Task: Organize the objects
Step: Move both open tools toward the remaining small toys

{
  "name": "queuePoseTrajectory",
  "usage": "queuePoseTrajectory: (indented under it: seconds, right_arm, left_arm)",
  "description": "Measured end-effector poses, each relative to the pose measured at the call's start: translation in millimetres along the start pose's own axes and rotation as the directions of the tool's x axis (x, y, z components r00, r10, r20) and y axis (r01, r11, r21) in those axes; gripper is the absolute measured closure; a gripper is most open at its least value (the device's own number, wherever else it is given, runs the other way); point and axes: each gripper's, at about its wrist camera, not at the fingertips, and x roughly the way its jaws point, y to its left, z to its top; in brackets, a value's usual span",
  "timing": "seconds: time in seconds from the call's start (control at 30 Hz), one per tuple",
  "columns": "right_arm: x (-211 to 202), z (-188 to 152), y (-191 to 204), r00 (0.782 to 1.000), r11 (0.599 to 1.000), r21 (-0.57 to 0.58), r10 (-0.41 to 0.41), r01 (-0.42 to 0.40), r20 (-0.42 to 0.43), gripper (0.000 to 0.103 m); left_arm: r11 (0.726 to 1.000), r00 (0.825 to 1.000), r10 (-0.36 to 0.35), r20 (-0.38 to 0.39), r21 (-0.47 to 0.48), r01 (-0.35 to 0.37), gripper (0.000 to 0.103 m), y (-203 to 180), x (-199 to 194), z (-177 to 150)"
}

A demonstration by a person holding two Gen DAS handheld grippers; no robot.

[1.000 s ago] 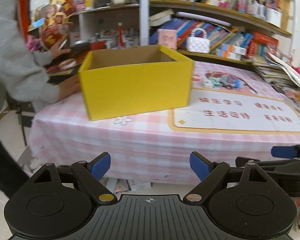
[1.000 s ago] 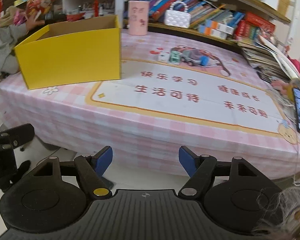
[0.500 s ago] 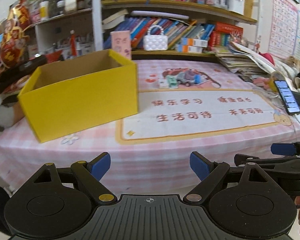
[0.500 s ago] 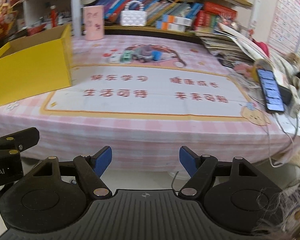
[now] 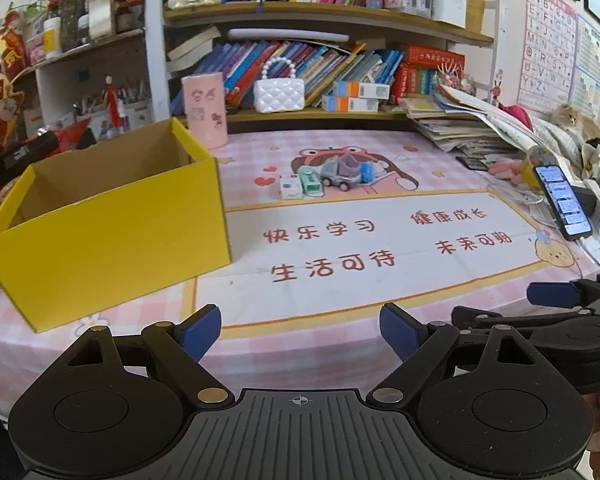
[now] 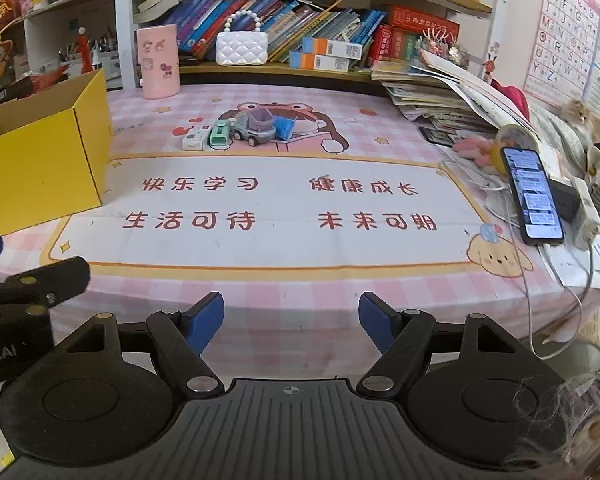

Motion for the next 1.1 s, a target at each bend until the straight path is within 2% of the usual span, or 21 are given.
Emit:
queuePoseTrajectory:
  seconds: [0.7, 0.83, 0.93, 1.1]
  right_arm:
    - [65.4, 53.0, -40.9, 0.998, 0.997, -0.051, 0.063, -0.064, -0.026, 0.033]
    - [76.6, 65.8, -54.8, 0.997, 0.994, -0.066, 0.082, -0.082, -0.013, 0.039]
    - [86.0, 75.2, -66.0, 0.994, 0.992, -0.072, 0.106, -0.106, -0.007, 0.046]
    - [105.2, 92.9, -85.0, 0.988, 0.986, -0.069, 0.151, -0.15, 0.006, 0.05]
  left_arm:
    - [0.998, 0.999, 0.03, 0.01, -0.063, -0.029, 0.016, -27.7, 66.5, 49.0]
    - [0.997, 0.999, 0.033, 0.015, -0.074, -0.032, 0.024, -39.0, 80.4, 61.5]
    - [0.996, 0.999, 0.037, 0.012, -0.084, -0.036, 0.038, -47.5, 92.3, 70.3]
    - [0.99, 0.998, 0.061, -0.002, -0.126, -0.061, 0.051, -53.8, 114.2, 85.8]
